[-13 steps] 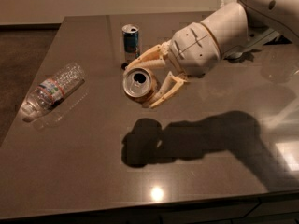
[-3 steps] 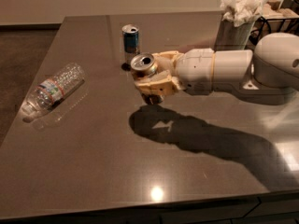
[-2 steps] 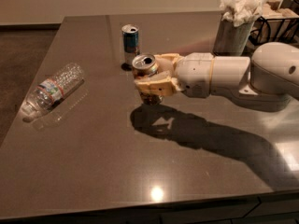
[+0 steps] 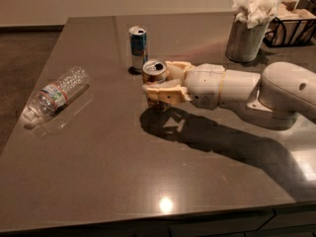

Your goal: Place orange can upright

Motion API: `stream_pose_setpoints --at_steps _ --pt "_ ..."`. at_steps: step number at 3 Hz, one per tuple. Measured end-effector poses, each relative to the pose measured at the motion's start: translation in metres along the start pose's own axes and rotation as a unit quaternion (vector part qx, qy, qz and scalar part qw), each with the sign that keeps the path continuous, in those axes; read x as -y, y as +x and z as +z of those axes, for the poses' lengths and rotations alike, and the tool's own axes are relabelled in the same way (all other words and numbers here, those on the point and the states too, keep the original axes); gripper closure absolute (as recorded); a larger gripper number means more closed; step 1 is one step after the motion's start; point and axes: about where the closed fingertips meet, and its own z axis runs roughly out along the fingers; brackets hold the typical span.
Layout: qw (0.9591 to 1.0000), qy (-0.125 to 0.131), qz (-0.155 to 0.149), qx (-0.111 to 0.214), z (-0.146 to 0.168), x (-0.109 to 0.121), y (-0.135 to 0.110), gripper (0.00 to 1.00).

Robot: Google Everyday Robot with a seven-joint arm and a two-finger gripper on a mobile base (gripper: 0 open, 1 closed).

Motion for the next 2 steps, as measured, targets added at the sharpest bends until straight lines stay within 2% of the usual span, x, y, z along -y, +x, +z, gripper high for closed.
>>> stream_pose_setpoints --at_steps 2 --pt "0.9994 0.032 0.014 0.009 -0.0089 0.0100 0.0118 1.00"
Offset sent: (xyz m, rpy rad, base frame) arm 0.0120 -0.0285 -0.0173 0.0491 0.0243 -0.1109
